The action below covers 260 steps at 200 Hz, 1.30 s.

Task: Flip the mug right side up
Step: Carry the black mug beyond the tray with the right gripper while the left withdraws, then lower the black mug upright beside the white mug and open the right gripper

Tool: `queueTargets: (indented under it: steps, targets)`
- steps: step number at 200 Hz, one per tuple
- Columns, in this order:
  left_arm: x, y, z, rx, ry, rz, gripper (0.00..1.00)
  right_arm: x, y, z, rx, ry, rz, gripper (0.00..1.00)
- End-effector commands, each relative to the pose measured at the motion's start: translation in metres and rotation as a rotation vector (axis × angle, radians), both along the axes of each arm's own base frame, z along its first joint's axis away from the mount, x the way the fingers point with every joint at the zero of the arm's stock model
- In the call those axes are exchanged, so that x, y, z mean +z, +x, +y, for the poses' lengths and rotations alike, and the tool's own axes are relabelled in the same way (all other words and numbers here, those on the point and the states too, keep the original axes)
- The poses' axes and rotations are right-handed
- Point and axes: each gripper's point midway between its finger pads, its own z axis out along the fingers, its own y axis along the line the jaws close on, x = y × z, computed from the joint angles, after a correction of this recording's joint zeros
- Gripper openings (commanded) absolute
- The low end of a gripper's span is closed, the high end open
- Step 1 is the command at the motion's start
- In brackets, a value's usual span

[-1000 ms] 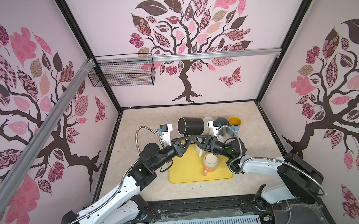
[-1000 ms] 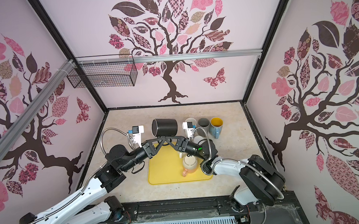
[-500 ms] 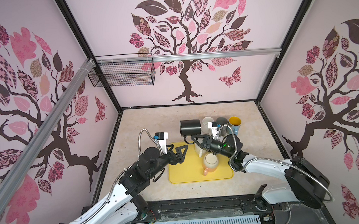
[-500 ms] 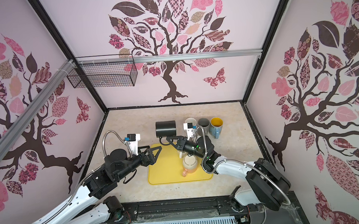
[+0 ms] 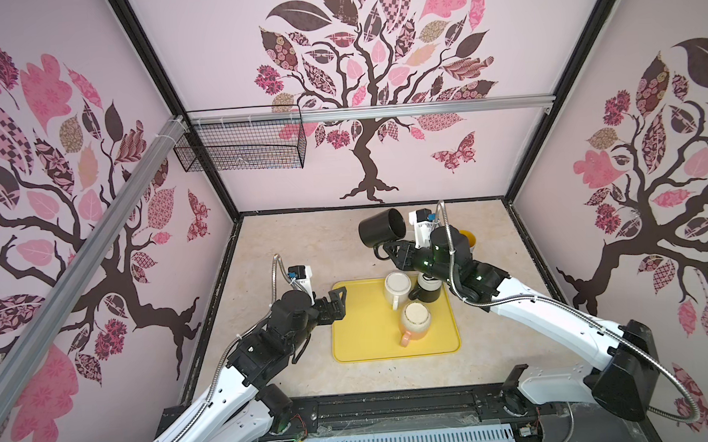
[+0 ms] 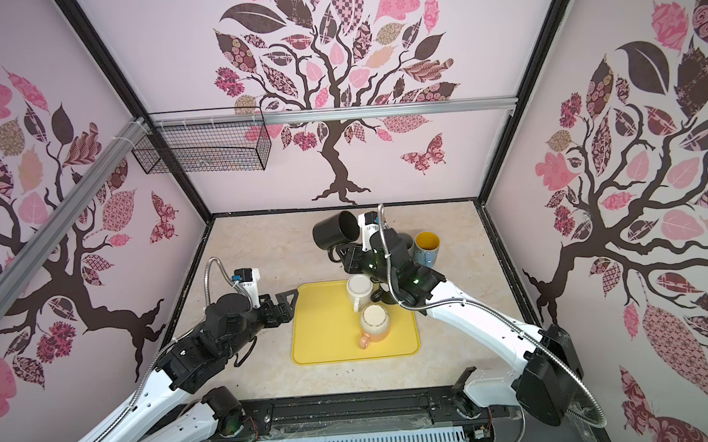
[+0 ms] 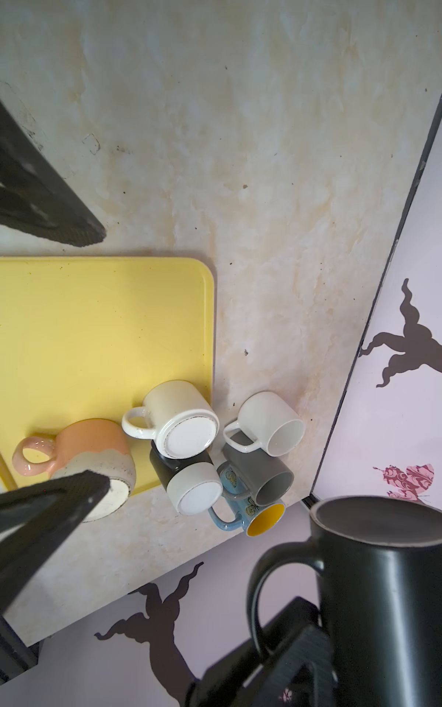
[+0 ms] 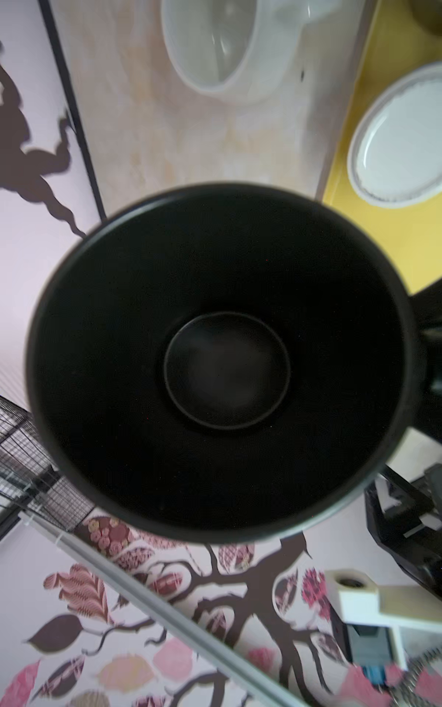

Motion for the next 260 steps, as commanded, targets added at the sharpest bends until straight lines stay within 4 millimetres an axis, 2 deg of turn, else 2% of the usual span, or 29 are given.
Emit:
queueTargets:
  steps: [1,22,58,79,125,178,226,260]
  targets:
    - [-0.004,0.000,-0.003,-0.019,-0.001,-0.004,0.93,0.002,0.030,-0.020,-0.127,-0.245,-0.108,0.00]
    - [-0.005,-0.002,-0.009,-0.052,-0.017,-0.008,0.92,0.002,0.046,-0.025,-0.184,-0.337,-0.125,0.00]
    - [-0.011,-0.002,-0.013,-0.067,-0.016,0.011,0.91,0.011,0.066,-0.019,-0.214,-0.404,-0.144,0.00]
    - [-0.011,-0.004,-0.013,-0.075,-0.006,0.021,0.91,0.005,0.076,-0.014,-0.209,-0.449,-0.131,0.00]
    - [-0.003,-0.008,-0.010,-0.082,-0.010,0.004,0.90,-0.034,0.102,-0.009,-0.167,-0.579,-0.021,0.00]
    - [-0.005,-0.009,-0.009,-0.077,-0.016,0.012,0.90,-0.076,0.119,-0.008,-0.159,-0.649,0.053,0.00]
    - [-0.006,-0.009,-0.010,-0.079,-0.016,0.016,0.91,-0.118,0.125,-0.007,-0.143,-0.686,0.120,0.00]
    - [-0.009,-0.009,-0.011,-0.079,-0.020,0.023,0.91,-0.138,0.130,-0.009,-0.154,-0.709,0.142,0.00]
